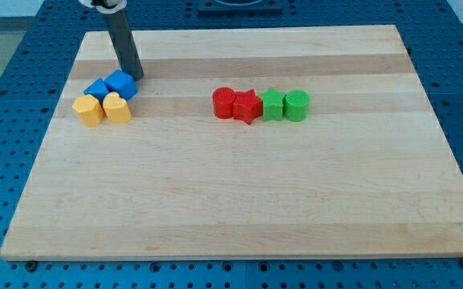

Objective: Push the blue cube into the yellow heart

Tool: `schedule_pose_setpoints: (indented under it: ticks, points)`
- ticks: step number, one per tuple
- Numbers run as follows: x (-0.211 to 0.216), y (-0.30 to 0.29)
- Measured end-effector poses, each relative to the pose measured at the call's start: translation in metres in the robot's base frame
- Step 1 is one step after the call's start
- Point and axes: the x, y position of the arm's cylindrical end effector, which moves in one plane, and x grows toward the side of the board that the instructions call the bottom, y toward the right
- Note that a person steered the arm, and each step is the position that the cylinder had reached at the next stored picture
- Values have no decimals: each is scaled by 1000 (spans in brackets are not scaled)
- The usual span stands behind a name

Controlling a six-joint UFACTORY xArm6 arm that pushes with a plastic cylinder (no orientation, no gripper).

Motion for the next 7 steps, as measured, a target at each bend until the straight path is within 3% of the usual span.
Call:
schedule_pose_setpoints:
  ticks: [3, 4, 5, 6, 7]
  points:
    - [13, 23]
    - [-10, 23]
    - [-53, 2]
    - [-49, -41]
    - [-31, -45]
